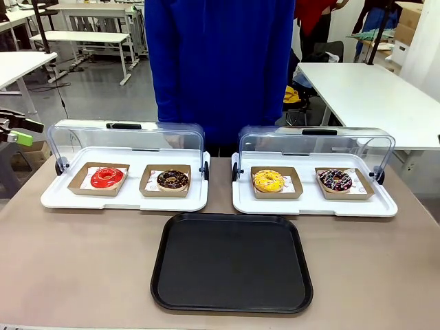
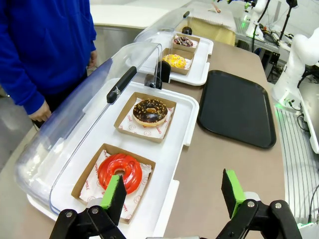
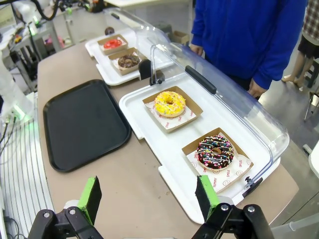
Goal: Move the first donut from the left to the tray.
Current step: Pick up the Paper togo box containing the Donut indicated by the person and place it on the Handle tray.
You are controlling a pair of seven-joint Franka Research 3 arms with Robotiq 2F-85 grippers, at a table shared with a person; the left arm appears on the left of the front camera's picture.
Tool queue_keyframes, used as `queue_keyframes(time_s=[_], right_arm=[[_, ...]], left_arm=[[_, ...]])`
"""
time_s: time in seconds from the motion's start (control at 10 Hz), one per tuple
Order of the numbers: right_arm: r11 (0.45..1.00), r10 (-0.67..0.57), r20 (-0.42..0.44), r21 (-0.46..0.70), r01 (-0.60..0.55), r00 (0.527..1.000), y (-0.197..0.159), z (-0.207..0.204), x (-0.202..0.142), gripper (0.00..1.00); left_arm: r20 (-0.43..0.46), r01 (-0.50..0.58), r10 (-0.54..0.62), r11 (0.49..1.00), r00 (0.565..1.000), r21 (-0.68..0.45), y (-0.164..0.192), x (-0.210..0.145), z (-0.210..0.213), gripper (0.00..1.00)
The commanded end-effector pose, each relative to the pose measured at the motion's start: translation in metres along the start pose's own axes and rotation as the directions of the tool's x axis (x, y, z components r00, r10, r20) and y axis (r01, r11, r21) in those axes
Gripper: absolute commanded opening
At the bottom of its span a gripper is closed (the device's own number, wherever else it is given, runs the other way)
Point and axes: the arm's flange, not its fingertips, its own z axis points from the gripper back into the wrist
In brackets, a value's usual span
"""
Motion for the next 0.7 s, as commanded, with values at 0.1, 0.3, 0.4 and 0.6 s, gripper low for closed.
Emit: queue_keyframes(time_s=[0.1, 0.3, 0.4, 0.6], right_arm=[[1.000, 0.025, 0.030, 0.000, -0.025, 0.999, -0.0040, 0.0002, 0.0016, 1.00], [1.000, 0.025, 0.030, 0.000, -0.025, 0.999, -0.0040, 0.0002, 0.0016, 1.00], [1.000, 0.025, 0.030, 0.000, -0.025, 0.999, -0.0040, 0.0002, 0.0016, 1.00], [1.000, 0.025, 0.030, 0.000, -0.025, 0.999, -0.0040, 0.0002, 0.0016, 1.00]], left_arm=[[0.012, 0.004, -0.004, 1.000, 1.000, -0.003, -0.0023, 0.0004, -0.0003, 1.00], [0.012, 0.004, -0.004, 1.000, 1.000, -0.003, -0.0023, 0.0004, -0.0003, 1.00], [0.012, 0.004, -0.004, 1.000, 1.000, -0.003, -0.0023, 0.0004, -0.0003, 1.00], [0.012, 0.004, -0.004, 1.000, 1.000, -0.003, -0.0023, 0.0004, -0.0003, 1.00]])
